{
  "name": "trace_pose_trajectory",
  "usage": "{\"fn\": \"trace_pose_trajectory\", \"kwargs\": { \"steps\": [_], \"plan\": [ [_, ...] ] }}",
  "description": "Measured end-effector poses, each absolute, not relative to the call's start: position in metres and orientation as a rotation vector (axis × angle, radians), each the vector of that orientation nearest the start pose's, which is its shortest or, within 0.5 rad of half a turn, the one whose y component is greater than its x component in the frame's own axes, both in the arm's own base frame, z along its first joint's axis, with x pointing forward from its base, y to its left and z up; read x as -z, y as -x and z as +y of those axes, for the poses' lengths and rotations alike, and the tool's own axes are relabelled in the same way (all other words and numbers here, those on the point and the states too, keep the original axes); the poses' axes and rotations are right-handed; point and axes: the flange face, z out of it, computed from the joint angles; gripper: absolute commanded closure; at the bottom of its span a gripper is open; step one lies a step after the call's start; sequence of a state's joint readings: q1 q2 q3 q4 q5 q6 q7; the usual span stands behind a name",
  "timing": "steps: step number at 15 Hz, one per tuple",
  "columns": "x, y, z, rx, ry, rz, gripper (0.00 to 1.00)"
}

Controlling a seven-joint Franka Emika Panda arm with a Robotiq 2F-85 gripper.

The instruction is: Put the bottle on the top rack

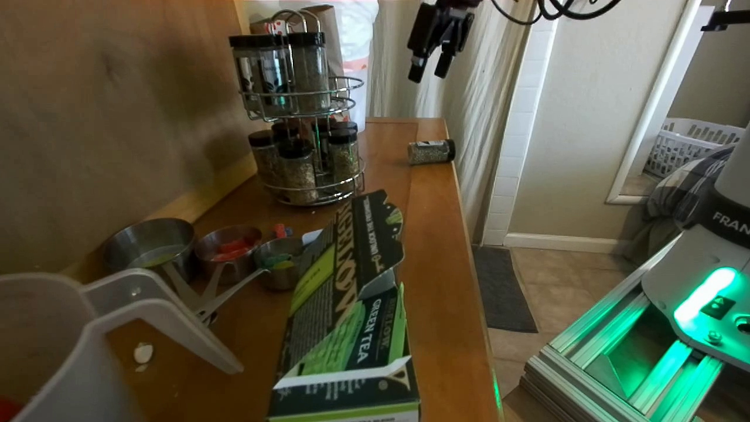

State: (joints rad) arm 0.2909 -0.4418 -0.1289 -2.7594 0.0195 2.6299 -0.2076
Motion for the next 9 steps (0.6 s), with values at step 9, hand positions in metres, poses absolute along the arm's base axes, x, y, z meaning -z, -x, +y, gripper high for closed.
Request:
{"fn": "trace_pose_trajectory", "kwargs": {
  "steps": [9],
  "plan": [
    [-0.349, -0.396, 0.030, 0.291, 2.947, -0.856, 0.00]
  ]
}}
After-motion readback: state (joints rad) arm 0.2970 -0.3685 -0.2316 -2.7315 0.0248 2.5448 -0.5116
